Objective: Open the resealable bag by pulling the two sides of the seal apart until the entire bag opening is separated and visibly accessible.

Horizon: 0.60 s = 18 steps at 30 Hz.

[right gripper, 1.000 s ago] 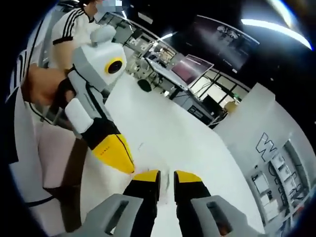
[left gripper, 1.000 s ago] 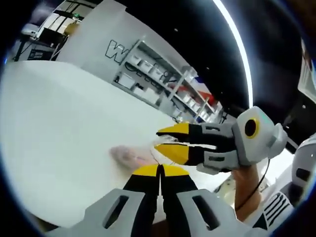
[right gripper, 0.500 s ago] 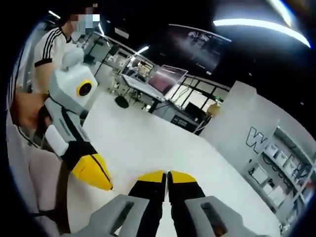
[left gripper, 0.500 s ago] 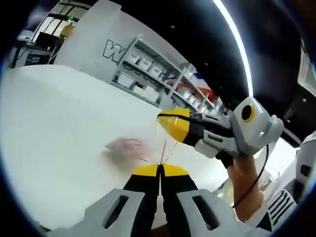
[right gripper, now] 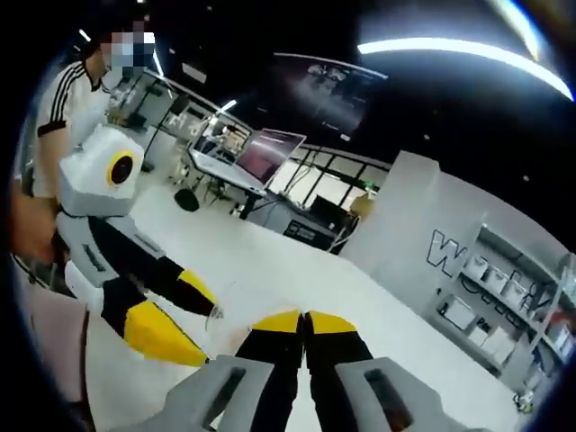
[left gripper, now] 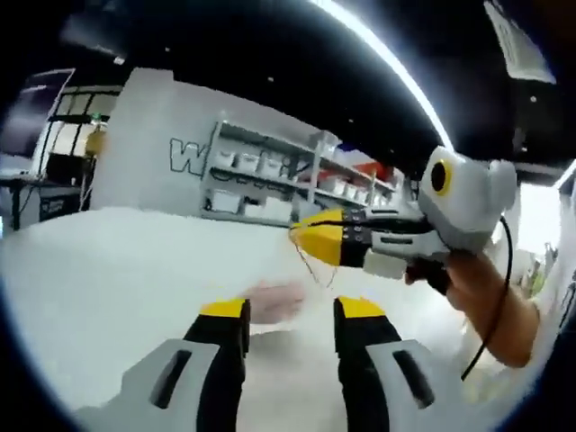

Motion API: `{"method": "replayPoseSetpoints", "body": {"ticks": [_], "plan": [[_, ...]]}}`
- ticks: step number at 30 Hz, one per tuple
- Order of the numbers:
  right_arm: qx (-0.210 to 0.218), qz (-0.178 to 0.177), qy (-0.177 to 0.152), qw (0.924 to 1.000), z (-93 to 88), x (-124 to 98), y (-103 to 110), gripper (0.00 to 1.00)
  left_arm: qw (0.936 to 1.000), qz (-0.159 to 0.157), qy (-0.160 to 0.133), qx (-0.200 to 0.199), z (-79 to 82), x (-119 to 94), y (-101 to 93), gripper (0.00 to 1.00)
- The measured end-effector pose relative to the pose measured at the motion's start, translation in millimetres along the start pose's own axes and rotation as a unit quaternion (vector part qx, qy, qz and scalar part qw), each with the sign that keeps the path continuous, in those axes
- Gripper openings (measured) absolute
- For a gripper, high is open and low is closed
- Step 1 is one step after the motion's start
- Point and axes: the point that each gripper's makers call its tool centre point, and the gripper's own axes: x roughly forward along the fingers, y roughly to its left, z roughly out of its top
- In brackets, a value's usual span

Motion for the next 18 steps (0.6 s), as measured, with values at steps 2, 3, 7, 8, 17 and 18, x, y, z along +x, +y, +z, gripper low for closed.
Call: {"method": "replayPoseSetpoints", "body": {"ticks": [2,3,7,8,17,18], "plan": [[0.004,0.001,-0.003,1.0000,-0.6,0,0,0.00,0.9997,0.002,-0.001,0.023,-1.4,2,2.0,0.61],[0.009,0.001,-0.005,0.9999,-0.7,1,0,0.00,0.9995,0.002,-0.001,0.030,-2.0,3,2.6,0.67],[0.016,-0.002,-0.013,0.9998,-1.0,2,-4,0.00,0.9965,-0.017,0.010,0.081,-8.3,10,5.5,0.71],[0.018,-0.002,-0.016,0.9997,-1.1,2,-5,0.00,0.9966,-0.023,0.012,0.079,-10.9,12,6.0,0.72],[0.050,0.007,-0.023,0.9985,-6.9,8,-18,0.00,0.9966,-0.029,0.043,0.064,-27.9,13,9.2,0.80],[0.053,0.009,-0.023,0.9983,-6.9,9,-19,0.00,0.9969,-0.027,0.044,0.059,-27.5,13,10.9,0.80]]}}
